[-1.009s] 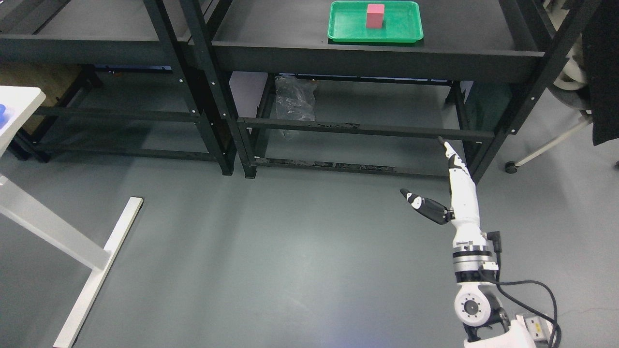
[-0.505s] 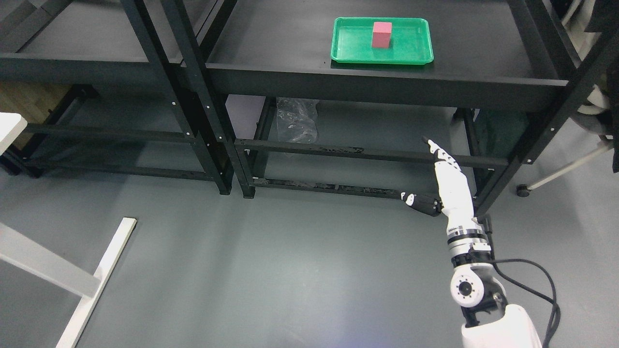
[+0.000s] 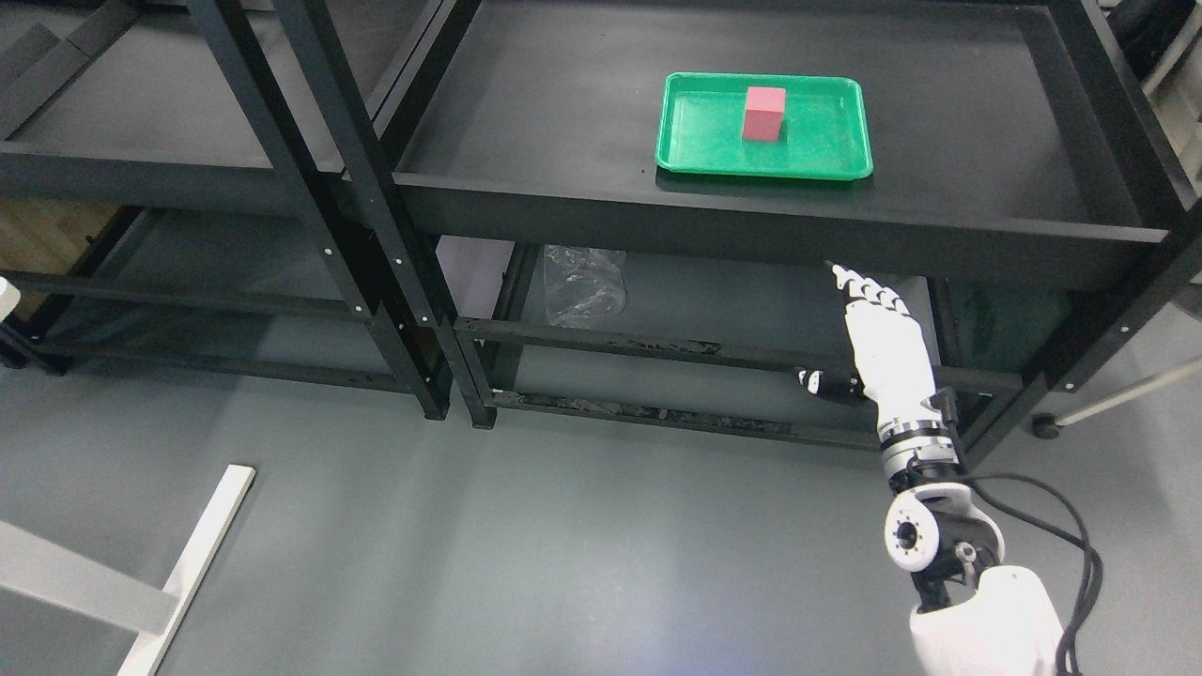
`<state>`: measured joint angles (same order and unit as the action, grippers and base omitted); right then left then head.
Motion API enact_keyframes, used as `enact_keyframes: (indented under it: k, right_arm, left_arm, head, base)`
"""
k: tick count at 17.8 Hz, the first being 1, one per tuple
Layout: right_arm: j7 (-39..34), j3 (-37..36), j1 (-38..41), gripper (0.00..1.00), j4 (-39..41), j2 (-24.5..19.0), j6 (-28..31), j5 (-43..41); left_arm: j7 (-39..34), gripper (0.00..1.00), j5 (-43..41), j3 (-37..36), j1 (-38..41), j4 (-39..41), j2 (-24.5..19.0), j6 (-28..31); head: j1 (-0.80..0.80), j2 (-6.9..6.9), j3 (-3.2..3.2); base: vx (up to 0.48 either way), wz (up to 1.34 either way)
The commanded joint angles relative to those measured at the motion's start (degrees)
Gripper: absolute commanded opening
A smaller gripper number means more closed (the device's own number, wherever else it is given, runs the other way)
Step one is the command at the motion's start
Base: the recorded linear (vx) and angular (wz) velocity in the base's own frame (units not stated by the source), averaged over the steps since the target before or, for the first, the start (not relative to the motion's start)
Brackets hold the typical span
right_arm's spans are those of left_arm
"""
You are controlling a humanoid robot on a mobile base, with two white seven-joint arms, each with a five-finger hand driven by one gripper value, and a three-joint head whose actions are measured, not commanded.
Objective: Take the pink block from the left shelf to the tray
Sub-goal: 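Reach the right hand toward the pink cube on the green tray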
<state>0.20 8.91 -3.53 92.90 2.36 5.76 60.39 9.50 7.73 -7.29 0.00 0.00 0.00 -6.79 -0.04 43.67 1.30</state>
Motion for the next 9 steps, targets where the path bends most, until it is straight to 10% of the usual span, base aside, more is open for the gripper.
enact_keyframes:
  k: [1, 9]
  right_arm:
    - [12.74, -0.82, -1.92, 0.99, 0.79, 1.07, -1.01, 7.11]
    - [27.11, -2.41, -1.22, 0.99, 0.88, -1.36, -6.63, 4.57]
  left_arm:
    - [-0.01, 1.0, 0.0, 0.0, 1.14, 1.0, -1.0, 0.03]
    - [-0.01, 1.0, 0.0, 0.0, 1.14, 1.0, -1.0, 0.03]
  head:
    - [0.0, 0.0, 0.0]
    - [0.0, 0.0, 0.0]
  base:
    - [0.26, 0.03]
    - [0.29, 0.04]
